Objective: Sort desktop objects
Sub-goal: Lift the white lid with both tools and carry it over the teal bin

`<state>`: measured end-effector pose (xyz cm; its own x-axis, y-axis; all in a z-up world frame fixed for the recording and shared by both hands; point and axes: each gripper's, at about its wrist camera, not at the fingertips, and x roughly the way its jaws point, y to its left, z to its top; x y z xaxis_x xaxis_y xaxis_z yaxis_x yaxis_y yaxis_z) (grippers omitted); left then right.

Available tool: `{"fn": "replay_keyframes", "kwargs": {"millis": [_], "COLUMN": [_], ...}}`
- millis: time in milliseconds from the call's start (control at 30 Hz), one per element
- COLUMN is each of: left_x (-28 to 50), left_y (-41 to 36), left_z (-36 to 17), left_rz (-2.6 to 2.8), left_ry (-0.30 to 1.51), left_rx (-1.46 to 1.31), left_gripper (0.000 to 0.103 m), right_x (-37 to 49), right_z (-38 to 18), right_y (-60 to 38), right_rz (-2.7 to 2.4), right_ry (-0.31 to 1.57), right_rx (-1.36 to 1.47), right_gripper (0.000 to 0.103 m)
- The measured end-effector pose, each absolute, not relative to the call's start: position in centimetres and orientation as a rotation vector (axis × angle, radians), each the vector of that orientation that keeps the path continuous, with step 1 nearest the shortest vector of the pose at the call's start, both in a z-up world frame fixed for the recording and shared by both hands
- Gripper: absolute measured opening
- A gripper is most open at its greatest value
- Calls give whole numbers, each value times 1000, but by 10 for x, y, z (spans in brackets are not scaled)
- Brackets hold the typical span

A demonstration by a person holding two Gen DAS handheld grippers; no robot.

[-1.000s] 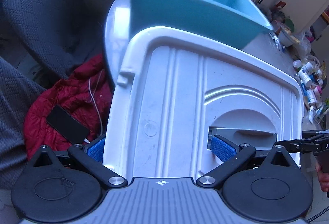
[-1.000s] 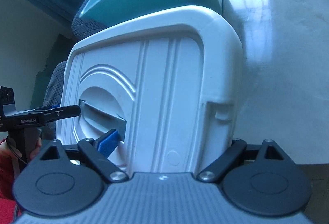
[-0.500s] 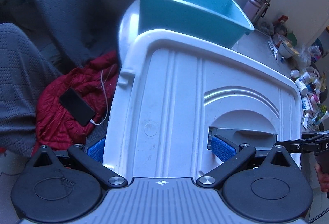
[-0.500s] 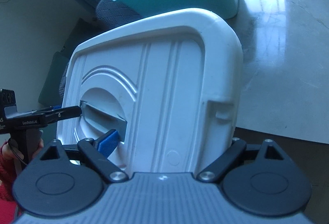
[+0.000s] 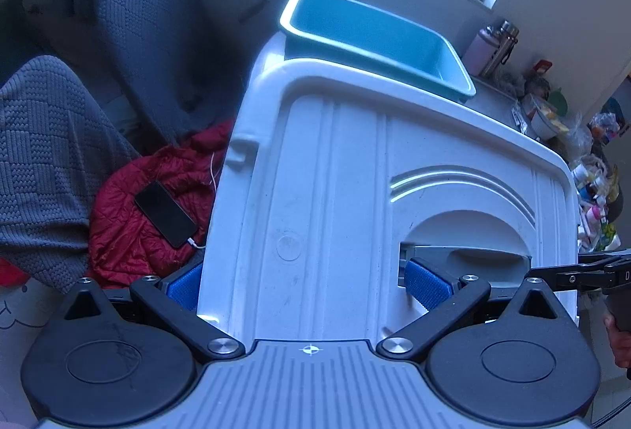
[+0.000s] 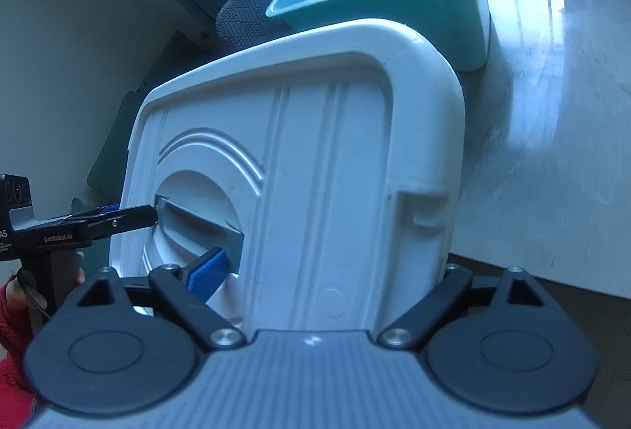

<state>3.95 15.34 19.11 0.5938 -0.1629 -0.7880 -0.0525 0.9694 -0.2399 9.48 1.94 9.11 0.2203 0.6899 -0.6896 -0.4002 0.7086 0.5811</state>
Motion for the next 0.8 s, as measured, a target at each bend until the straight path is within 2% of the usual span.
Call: {"fn": "replay_keyframes", "kwargs": {"millis": [300, 800], "left_x": [73, 178], "left_y": [160, 190], "left_z": [204, 221], "left_rz": [-50, -68], "left_ry": [928, 911], "left_rx": [-264, -260], "left_gripper": [103, 103], "right_x": [141, 250], "right_z": [103, 114], "right_y": [9, -23], "right_rz": [782, 767], "right_ry": [1112, 1087], "right_rx": [290, 292], "right_gripper": [91, 91]}}
